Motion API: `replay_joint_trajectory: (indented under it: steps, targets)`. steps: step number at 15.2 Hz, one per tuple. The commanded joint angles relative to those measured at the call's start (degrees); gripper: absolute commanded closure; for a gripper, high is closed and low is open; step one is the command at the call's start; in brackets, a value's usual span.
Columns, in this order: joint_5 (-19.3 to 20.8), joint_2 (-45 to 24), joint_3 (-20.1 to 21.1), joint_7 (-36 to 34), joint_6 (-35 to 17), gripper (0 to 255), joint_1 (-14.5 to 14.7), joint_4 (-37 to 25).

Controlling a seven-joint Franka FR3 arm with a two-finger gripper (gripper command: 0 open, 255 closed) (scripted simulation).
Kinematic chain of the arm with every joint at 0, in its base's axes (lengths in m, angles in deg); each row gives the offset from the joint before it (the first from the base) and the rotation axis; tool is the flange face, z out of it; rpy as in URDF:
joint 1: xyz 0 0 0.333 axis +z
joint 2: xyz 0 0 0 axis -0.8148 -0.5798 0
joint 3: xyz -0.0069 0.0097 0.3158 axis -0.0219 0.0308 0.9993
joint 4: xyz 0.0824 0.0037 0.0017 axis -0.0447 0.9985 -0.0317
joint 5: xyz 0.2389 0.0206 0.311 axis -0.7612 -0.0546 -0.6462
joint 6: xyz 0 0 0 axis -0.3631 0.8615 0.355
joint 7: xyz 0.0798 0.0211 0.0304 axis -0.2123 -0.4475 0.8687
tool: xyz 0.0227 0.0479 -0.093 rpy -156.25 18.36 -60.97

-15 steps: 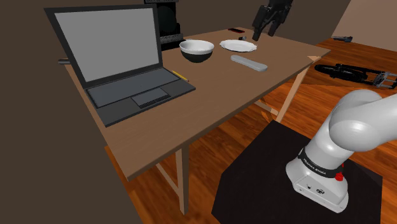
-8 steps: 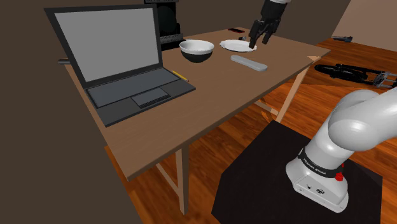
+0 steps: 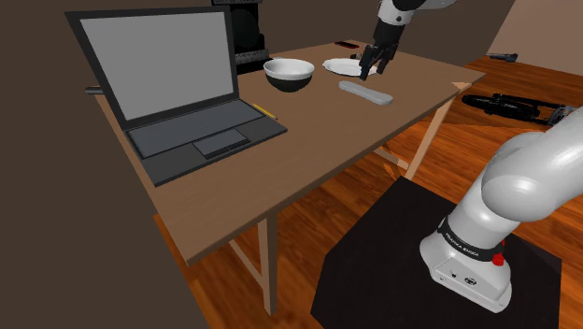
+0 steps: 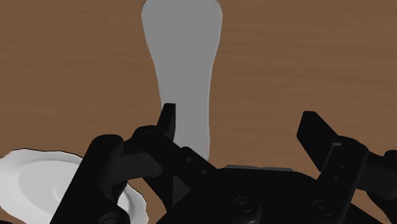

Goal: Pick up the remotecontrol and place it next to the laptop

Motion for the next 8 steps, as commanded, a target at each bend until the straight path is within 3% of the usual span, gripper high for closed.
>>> replay_joint_trajectory:
  steps: [1, 4, 8]
  targets:
    - [-0.73, -3.91, -2.19, 3.00, -1.96, 0, -0.11, -1.72]
    - [-2.35, -9.05, -4.47, 6.54, -4.14, 0, -0.14, -4.15]
    - [-2.79, -10.46, -4.78, 6.90, -7.24, 0, -0.11, -2.40]
